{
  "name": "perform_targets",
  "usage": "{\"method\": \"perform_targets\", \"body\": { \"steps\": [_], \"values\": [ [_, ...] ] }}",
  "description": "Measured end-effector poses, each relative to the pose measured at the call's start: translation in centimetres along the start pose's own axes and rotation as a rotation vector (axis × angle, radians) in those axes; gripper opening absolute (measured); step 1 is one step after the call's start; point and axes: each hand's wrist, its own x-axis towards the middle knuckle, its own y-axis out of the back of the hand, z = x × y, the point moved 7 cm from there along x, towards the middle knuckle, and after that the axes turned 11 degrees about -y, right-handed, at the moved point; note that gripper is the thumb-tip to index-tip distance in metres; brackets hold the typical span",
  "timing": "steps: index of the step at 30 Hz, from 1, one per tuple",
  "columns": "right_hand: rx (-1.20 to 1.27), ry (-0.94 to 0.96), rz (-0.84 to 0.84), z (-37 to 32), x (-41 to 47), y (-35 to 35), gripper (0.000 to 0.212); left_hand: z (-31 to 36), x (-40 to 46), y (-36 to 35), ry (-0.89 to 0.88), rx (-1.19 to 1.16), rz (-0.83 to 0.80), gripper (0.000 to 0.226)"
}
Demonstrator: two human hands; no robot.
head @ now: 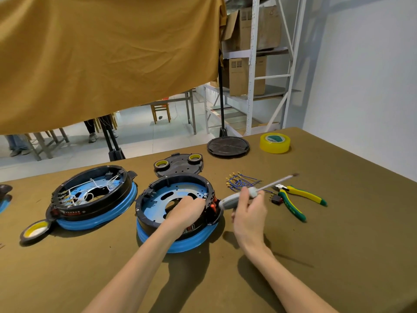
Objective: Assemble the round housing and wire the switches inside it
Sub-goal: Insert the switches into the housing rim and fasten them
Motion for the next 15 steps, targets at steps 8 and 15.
{"method": "perform_targets", "body": {
  "steps": [8,15],
  "values": [
    [-0.019,0.019,0.016,0.3,0.0,-0.1,0.023,-0.4,0.2,0.5,-0.031,-0.015,-0.010,0.041],
    [0.054,-0.012,0.009,0.4,0.0,-0.4,0.019,-1.0,0.9,0.3,-0.047,0.039,0.021,0.042]
  ]
}}
